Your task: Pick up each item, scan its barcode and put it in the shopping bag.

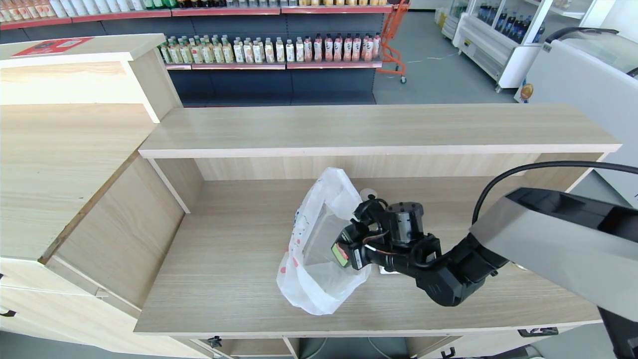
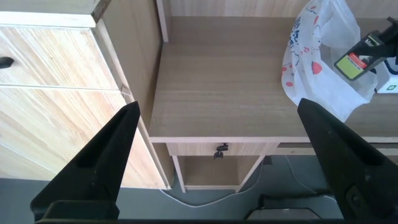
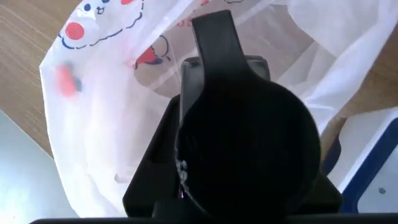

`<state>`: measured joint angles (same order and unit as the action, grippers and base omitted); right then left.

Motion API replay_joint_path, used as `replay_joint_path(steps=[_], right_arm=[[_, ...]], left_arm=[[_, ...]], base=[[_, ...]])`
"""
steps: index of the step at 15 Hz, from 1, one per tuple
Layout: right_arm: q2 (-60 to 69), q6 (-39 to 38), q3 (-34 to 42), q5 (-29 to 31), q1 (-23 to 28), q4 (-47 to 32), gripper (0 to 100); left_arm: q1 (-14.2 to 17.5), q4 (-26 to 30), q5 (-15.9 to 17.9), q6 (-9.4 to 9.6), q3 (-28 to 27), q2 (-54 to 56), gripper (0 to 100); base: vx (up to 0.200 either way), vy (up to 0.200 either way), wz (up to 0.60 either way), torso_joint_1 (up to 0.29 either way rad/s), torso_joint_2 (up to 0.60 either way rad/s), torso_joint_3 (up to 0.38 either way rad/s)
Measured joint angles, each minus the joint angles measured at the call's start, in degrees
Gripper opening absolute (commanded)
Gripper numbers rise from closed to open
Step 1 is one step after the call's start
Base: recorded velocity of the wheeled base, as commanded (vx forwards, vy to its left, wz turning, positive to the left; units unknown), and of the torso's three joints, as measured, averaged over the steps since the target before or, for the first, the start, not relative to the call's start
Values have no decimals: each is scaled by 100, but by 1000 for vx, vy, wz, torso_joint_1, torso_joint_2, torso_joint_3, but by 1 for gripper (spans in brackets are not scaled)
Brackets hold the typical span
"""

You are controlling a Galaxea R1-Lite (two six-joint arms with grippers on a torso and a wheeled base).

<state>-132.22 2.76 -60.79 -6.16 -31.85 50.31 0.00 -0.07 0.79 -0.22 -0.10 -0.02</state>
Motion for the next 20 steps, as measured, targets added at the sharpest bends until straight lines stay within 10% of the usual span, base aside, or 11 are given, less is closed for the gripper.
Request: replay_joint_path(steps=[6,7,20], right_arm=[[-678,594,-502,2,-83,38,0],[-753,649,-555,2,-83,44,100],[645,-2742,-138,-363,107,-553,100]], left_arm=[[0,0,-1,-2,0,0,100],[0,0,-1,-2,0,2,100],[0,0,-1,-2,0,0,100]], base=[[0,0,0,0,0,0],[0,0,0,0,0,0],[0,0,0,0,0,0]])
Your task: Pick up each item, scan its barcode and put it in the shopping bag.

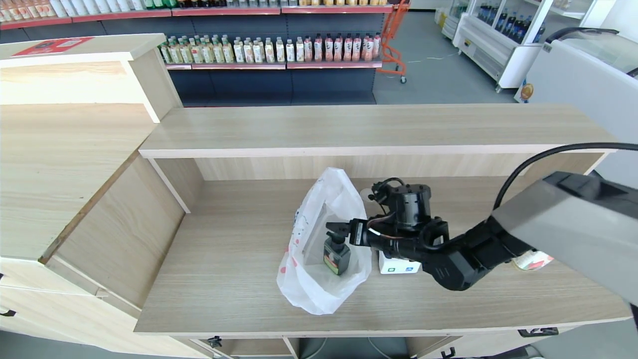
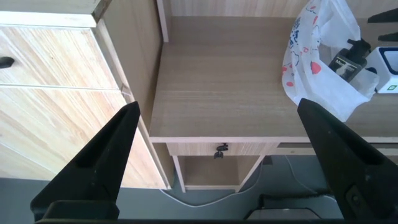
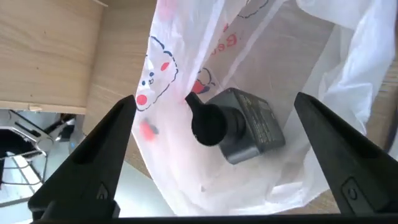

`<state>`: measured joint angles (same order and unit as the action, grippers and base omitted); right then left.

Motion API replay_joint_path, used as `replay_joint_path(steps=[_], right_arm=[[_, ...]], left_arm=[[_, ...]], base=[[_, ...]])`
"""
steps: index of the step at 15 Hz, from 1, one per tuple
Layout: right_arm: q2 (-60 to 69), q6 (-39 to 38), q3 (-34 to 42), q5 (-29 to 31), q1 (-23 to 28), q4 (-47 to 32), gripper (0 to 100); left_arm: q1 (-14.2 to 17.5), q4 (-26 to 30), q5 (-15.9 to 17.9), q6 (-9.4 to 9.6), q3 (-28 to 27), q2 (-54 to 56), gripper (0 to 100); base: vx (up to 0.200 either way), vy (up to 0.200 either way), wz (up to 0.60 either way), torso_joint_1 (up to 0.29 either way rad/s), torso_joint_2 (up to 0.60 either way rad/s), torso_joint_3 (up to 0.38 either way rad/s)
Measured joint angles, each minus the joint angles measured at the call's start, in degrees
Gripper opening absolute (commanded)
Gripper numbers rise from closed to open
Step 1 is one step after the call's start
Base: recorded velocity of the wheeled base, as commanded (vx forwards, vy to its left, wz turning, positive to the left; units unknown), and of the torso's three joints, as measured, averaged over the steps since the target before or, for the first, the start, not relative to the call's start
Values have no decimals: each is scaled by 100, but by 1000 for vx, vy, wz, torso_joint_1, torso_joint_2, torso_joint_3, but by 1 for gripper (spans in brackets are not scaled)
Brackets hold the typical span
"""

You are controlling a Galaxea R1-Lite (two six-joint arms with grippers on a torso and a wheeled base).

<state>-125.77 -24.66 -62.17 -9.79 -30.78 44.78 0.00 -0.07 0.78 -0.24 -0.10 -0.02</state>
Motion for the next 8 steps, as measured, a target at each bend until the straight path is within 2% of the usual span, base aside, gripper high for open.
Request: replay_joint_path(steps=[2,3,5,8], right_arm=[[935,143,477,-55,273,-594,100],[1458,477,722,20,450,-912,100],[2619,1391,1330,479,862,-1424,100],[4259,2065,2354,928,1232,-2031,100]], left_arm=[[0,0,1,2,0,0,100],[0,0,0,2,0,0,100],[0,0,0,0,0,0,100],[0,0,0,0,0,2,100]], base=[[0,0,0,0,0,0],[0,0,0,0,0,0],[0,0,0,0,0,0],[0,0,0,0,0,0]])
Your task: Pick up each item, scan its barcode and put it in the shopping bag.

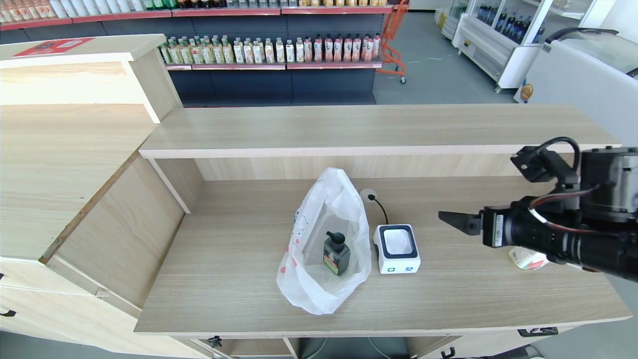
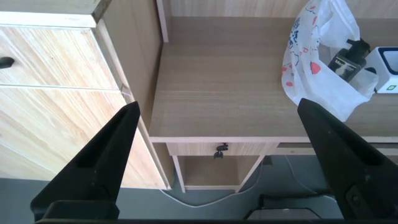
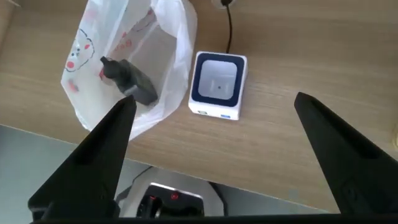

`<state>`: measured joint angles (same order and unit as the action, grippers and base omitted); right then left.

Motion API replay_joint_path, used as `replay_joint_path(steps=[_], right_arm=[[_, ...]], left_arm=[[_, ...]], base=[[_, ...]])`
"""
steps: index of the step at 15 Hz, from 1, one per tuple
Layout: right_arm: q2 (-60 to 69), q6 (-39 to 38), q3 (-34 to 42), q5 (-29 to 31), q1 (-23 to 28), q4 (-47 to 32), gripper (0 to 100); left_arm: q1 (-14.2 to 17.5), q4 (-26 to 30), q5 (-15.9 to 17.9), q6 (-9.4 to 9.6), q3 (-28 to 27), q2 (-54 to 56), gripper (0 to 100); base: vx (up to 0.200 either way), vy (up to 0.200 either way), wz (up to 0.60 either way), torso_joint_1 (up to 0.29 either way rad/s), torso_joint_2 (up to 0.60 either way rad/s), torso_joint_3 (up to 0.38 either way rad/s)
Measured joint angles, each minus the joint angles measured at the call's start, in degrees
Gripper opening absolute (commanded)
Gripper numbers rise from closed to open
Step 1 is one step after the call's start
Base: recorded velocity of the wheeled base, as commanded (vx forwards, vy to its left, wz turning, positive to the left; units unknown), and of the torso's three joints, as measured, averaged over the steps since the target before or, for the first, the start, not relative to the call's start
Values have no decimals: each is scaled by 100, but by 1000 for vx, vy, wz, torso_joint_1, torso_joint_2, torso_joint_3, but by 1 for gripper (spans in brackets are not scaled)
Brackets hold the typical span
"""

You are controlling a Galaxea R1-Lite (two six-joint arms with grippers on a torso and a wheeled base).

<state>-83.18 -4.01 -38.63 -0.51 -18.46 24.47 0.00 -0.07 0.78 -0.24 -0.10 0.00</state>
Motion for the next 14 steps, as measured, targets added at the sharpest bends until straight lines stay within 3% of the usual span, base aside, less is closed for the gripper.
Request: replay_joint_path(steps=[2,5,11,14], right_arm=[[772,-30,503,140,160,-430,100],[1234,-252,686,160,294,-485,100],[1360,-496,708,162,391,-503,100],[1360,-855,619,162,394,-1019,100]], left_arm=[[0,0,0,2,0,0,100],[0,0,1,0,0,-2,100],[0,0,-7,2,0,0,100],[5,-2,-7,-9,0,0,100]], base=[[0,0,0,0,0,0],[0,0,0,0,0,0],[0,-200,0,4,2,3],[0,-200,0,4,2,4]])
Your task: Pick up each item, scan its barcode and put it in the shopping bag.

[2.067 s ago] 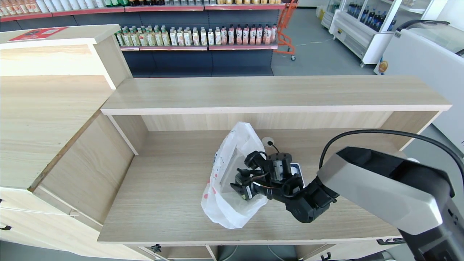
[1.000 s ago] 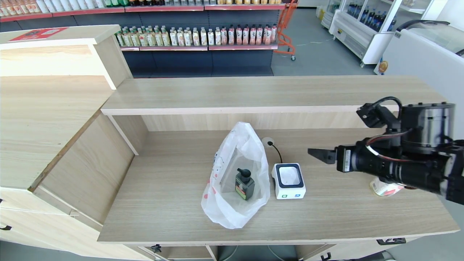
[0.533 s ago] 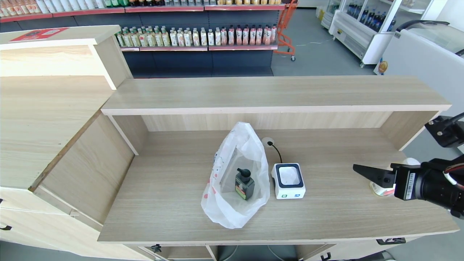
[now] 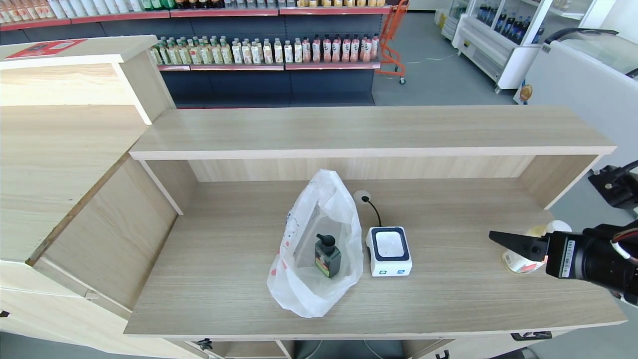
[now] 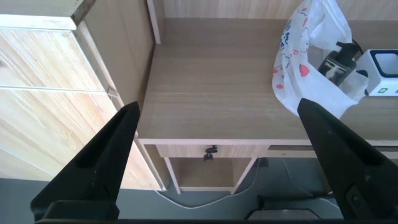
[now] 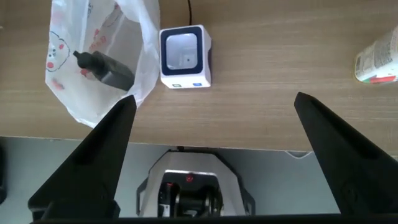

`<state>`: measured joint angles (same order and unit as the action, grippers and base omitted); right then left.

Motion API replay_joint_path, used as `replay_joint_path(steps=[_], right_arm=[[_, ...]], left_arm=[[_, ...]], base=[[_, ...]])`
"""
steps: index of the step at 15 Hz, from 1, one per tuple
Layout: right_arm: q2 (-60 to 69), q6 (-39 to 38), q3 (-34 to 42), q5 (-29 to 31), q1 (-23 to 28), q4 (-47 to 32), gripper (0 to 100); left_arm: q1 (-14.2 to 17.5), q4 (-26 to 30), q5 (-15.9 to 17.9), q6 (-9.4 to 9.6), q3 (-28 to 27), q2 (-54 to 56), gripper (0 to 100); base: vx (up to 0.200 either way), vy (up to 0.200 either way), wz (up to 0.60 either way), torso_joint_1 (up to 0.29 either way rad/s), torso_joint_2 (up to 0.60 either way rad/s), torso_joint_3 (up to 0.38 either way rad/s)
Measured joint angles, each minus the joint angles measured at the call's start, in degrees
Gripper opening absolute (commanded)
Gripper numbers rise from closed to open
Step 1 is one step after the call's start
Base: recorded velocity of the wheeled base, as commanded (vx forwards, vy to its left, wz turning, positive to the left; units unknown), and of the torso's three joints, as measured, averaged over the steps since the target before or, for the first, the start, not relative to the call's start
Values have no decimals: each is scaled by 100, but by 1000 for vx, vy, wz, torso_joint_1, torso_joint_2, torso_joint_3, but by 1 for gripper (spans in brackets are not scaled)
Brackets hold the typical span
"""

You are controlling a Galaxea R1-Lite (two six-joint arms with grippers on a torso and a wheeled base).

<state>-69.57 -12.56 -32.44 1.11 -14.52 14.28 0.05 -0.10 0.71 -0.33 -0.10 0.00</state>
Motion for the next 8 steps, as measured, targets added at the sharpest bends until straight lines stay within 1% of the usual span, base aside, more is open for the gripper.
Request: replay_joint_path(steps=[2,3,8], right_arm=[[30,-336,-177,1,-4,-346,100],[41,-389,-226,0,-4,-412,100],[94,-397,-295,4,-4,-577,100]], left_arm=[[-10,2,-2,4,0,0,100],[-5,0,-5,9,0,0,100],[-5,2,-9,6,0,-2,100]], base=[[0,-200,0,0,2,5],[0,-200,0,7,7,7],[0,-200,0,2,0,2]])
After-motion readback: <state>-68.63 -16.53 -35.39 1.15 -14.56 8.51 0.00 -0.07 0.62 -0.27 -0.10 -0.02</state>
